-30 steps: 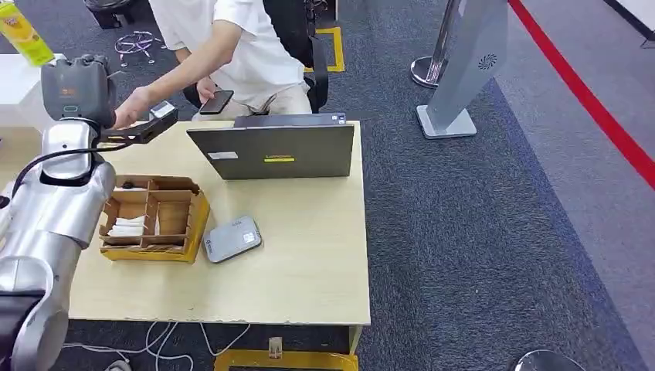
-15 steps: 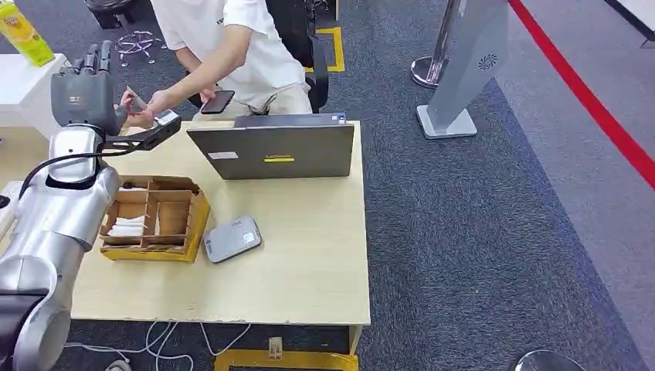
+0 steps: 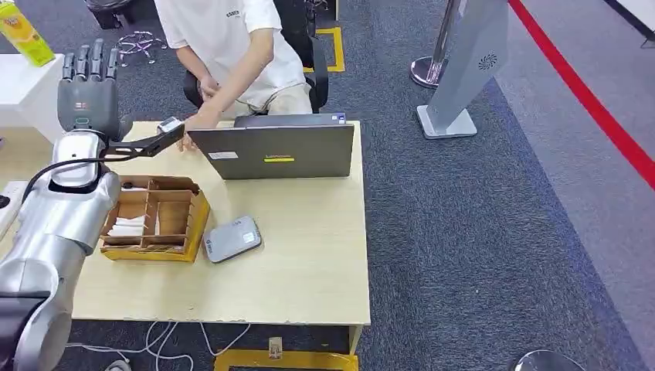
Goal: Pass the card to the sensor for recognition and then transmit it.
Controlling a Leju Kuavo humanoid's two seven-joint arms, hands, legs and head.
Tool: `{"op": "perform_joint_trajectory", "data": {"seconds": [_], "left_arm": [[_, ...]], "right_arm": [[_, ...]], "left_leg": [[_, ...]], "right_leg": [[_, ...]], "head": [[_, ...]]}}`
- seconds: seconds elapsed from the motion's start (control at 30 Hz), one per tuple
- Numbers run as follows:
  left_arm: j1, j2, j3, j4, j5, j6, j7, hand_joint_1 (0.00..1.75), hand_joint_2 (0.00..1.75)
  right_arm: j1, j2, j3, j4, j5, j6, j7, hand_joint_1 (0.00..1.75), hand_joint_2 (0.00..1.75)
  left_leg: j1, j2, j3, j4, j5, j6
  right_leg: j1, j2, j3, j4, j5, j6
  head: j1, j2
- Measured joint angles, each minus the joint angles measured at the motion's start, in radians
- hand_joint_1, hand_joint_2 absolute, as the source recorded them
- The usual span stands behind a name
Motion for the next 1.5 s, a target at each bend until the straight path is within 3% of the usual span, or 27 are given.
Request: {"op": "perform_joint_trajectory", "data": {"seconds": [0.07,0.13,0.27,0.4,0.5,0.6,0.7,0.8,0.9,0.93,1.37,1.43,1.5], "left_arm": [[0.037,-0.004,0.002,-0.038,0.041,-0.005,-0.049,0.00,1.75],[0.129,-0.005,0.002,-0.143,0.083,-0.039,-0.083,0.00,1.75],[0.446,0.001,-0.002,-0.535,0.123,-0.082,-0.089,0.00,1.75],[0.760,0.023,-0.006,-0.882,0.103,-0.026,-0.089,0.00,1.75],[0.963,0.040,-0.005,-1.070,0.080,0.047,-0.091,0.00,1.75],[1.140,0.054,-0.002,-1.204,0.058,0.116,-0.094,0.00,1.75],[1.249,0.066,0.000,-1.294,0.047,0.127,-0.091,0.00,1.75],[1.312,0.072,0.001,-1.342,0.040,0.102,-0.078,0.00,1.75],[1.338,0.091,0.020,-1.358,0.056,-0.034,-0.022,0.00,1.75],[1.340,0.097,0.030,-1.358,0.068,-0.046,-0.018,0.00,1.75],[1.339,0.120,0.071,-1.358,0.086,-0.064,-0.019,0.00,1.75],[1.335,0.122,0.075,-1.357,0.092,-0.134,-0.001,0.00,1.75],[1.302,0.127,0.091,-1.330,0.114,-0.257,0.016,0.00,1.75]], "right_arm": [[0.003,0.000,-0.001,0.000,-0.022,-0.003,-0.006,0.00,1.75],[0.010,0.000,-0.005,0.000,-0.047,-0.008,-0.014,0.00,1.75],[0.030,0.000,-0.034,0.000,-0.100,-0.012,-0.020,0.00,1.75],[0.045,0.000,-0.067,0.000,-0.130,-0.024,-0.017,0.00,1.75],[0.045,0.000,-0.089,0.000,-0.155,-0.035,-0.023,0.00,1.75],[0.053,0.000,-0.108,0.000,-0.158,-0.043,-0.023,0.00,1.75],[0.054,0.000,-0.119,0.000,-0.160,-0.043,-0.023,0.00,1.75],[0.053,0.000,-0.129,0.000,-0.166,-0.043,-0.022,0.00,1.75],[0.054,0.000,-0.134,0.000,-0.167,-0.040,-0.020,0.00,1.75],[0.054,0.000,-0.134,0.000,-0.167,-0.040,-0.020,0.00,1.75],[0.054,0.000,-0.135,-0.001,-0.167,-0.040,-0.020,0.00,1.75],[0.054,0.000,-0.135,-0.001,-0.161,-0.038,-0.017,0.00,1.75],[0.054,0.000,-0.135,-0.001,-0.149,-0.033,-0.011,0.00,1.75]], "left_leg": [[0.000,0.000,0.000,0.000,0.000,0.000],[-0.001,0.001,0.000,0.000,-0.001,0.000],[-0.002,0.005,0.001,-0.001,-0.006,0.001],[-0.002,0.009,0.002,0.000,-0.011,0.001],[-0.003,0.009,0.004,-0.001,-0.017,0.001],[-0.002,0.007,0.005,0.000,-0.018,0.002],[-0.002,0.002,0.005,0.000,-0.018,0.002],[-0.002,0.002,0.006,0.000,-0.018,0.002],[-0.002,0.001,0.006,0.000,-0.017,0.002],[-0.002,0.001,0.006,0.000,-0.016,0.001],[-0.002,-0.001,0.007,0.000,-0.016,0.001],[-0.002,-0.001,0.008,0.000,-0.016,0.001],[-0.002,-0.002,0.008,0.000,-0.016,0.001]], "right_leg": [[0.000,0.000,0.000,0.000,0.000,0.000],[-0.001,0.001,0.000,0.000,0.000,0.000],[-0.003,0.007,0.000,0.000,-0.003,0.003],[-0.003,0.010,0.000,-0.001,-0.008,0.004],[-0.003,0.010,0.002,-0.001,-0.011,0.003],[-0.003,0.008,0.003,-0.001,-0.014,0.005],[-0.003,0.003,0.005,-0.001,-0.016,0.005],[-0.003,0.002,0.006,-0.001,-0.016,0.004],[-0.003,0.001,0.007,-0.001,-0.016,0.004],[-0.002,0.001,0.007,-0.001,-0.016,0.004],[-0.002,0.001,0.009,0.000,-0.015,0.004],[-0.002,0.000,0.008,-0.001,-0.015,0.004],[-0.002,-0.002,0.009,-0.001,-0.015,0.004]], "head": [[0.000,0.000],[0.000,0.000],[0.000,0.000],[0.000,0.000],[0.001,0.000],[0.000,0.000],[0.000,0.000],[0.000,0.000],[0.000,0.000],[0.000,0.000],[0.000,0.000],[0.000,0.000],[0.000,0.000]]}}
